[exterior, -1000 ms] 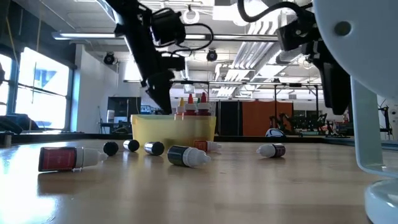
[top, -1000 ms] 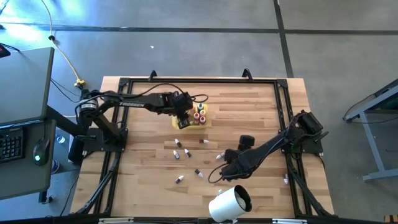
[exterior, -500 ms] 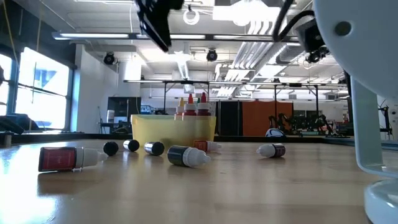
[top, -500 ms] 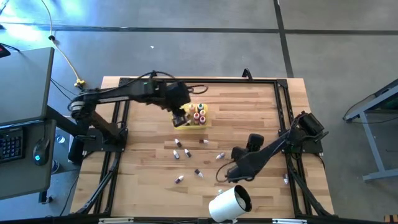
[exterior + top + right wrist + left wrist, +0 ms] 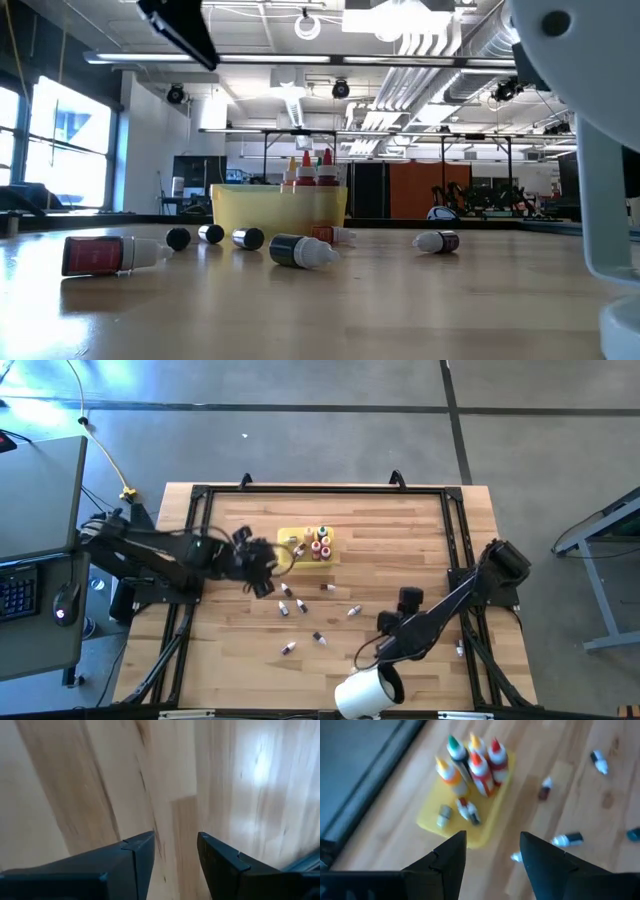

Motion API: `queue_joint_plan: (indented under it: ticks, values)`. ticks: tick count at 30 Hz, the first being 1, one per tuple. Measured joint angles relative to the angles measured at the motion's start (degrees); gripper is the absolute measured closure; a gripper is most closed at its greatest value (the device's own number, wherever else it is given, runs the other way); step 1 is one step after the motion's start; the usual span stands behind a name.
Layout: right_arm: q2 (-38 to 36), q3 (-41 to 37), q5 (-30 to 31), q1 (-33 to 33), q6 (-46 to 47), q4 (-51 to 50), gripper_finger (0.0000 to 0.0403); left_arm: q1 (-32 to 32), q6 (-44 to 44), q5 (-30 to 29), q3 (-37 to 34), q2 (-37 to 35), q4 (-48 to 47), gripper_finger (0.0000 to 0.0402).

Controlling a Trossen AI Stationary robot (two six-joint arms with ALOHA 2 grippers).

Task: Pick & Place food coloring
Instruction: Put the right small blue food coloring bottle into the yellow container

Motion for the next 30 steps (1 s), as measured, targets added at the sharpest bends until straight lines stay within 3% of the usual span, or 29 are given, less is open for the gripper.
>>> queue_joint_plan:
  ticks: [6, 10, 18, 26, 30]
  values:
    - [-8.71, -3.32, -8.10, 0.30, 13.47, -3.43, 0.0261, -4.54, -10.92, 0.26, -5.92, -0.87, 0.86, 0.0220]
    - [-16.08, -7.13, -14.09, 0.79, 25.28, -4.50, 0.0261, -5.78, -12.38, -1.31, -6.12, -0.87, 2.33, 0.0220]
    - [-24.66, -20.08, -39.67, 3.47, 52.93, -0.38, 0.0260, -5.72, -12.41, -0.79, -6.12, -0.87, 3.10, 0.0220]
    - [-25.05, -25.85, -40.44, 3.58, 55.16, 7.73, 0.0261, -5.72, -12.39, -0.58, -6.12, -0.87, 3.10, 0.0220]
    - [-25.05, -28.22, -44.73, 3.63, 58.91, 11.13, 0.0261, -5.72, -12.46, -0.57, -6.12, -0.87, 3.12, 0.0220]
